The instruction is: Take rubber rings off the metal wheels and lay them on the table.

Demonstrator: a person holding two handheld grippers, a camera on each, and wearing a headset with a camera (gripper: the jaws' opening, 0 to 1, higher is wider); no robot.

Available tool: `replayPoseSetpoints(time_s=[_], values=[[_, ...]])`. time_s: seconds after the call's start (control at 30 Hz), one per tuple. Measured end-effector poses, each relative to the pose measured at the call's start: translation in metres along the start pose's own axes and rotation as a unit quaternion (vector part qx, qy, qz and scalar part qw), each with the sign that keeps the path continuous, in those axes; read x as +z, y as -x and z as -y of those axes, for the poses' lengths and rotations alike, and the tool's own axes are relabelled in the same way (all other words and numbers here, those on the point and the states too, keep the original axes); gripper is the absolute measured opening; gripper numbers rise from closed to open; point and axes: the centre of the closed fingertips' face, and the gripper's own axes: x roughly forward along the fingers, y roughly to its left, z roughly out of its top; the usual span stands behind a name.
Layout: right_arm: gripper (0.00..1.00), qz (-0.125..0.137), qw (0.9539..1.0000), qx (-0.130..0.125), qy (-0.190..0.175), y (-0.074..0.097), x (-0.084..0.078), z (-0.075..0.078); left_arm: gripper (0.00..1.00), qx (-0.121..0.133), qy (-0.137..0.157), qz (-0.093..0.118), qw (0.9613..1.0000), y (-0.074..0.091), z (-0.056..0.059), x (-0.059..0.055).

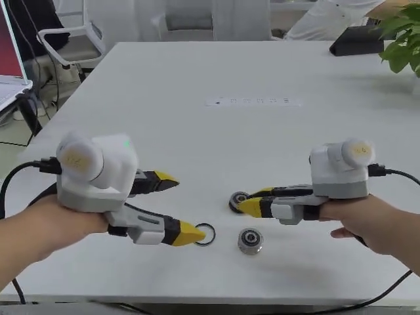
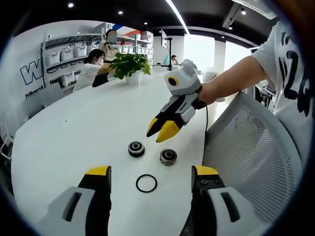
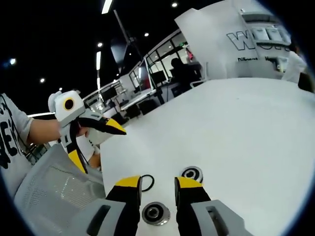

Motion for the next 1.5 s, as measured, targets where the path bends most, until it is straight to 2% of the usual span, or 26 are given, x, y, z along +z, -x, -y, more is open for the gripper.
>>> replayPoseSetpoints(time_s=[0.4,0.7,1.13,1.37,1.5], values=[[0.26,0.000,0.9999,-0.010,0.010,0.013,-0.011,0.014,0.61,-0.022,-0.004,-0.006,0.9997,-0.029,0.002,0.006],[0.26,-0.008,0.9996,-0.021,0.019,0.011,-0.021,0.027,0.59,-0.024,0.007,-0.015,0.9996,-0.043,-0.009,0.001],[0.26,-0.018,0.9977,-0.042,0.049,0.000,-0.021,0.046,0.51,-0.012,0.013,-0.026,0.9995,-0.063,-0.030,-0.007],[0.28,-0.026,0.9968,-0.042,0.063,-0.008,-0.025,0.048,0.44,-0.009,0.023,-0.027,0.9993,-0.077,-0.041,-0.009],[0.28,-0.030,0.9962,-0.044,0.069,-0.010,-0.026,0.049,0.40,-0.013,0.031,-0.031,0.9990,-0.088,-0.042,-0.011]])
